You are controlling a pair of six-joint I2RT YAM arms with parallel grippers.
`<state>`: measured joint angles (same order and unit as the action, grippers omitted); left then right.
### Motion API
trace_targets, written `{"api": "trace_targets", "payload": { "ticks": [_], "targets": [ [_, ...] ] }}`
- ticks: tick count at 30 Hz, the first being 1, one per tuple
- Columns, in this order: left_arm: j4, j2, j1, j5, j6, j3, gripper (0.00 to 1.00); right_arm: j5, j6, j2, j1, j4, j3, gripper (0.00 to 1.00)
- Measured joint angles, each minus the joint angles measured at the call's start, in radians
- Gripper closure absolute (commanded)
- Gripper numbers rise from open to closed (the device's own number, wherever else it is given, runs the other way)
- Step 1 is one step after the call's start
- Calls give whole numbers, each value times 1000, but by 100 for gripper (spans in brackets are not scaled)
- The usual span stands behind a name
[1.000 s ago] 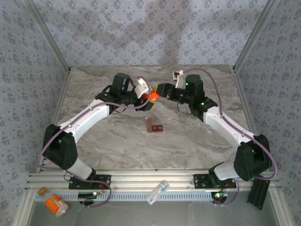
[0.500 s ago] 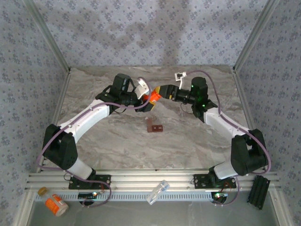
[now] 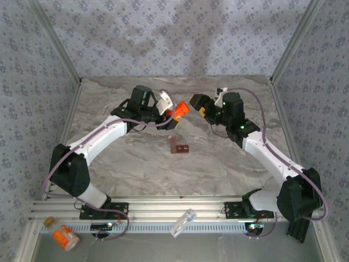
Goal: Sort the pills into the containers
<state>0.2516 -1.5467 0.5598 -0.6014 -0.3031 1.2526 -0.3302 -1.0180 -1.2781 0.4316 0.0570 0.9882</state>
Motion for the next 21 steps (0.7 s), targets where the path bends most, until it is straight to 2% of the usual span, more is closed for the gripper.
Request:
{"api": "trace_targets", "payload": {
  "ticks": [13, 16, 21],
  "targets": [
    [1, 0, 10, 0, 0, 8, 100, 13, -8, -71, 79, -18, 79, 21],
    [0, 0, 10, 0, 0, 9, 100, 13, -12, -79, 86, -18, 79, 29],
    [8, 0, 10, 0, 0, 9, 100, 8, -13, -80, 91, -13, 82, 48]
  ]
}}
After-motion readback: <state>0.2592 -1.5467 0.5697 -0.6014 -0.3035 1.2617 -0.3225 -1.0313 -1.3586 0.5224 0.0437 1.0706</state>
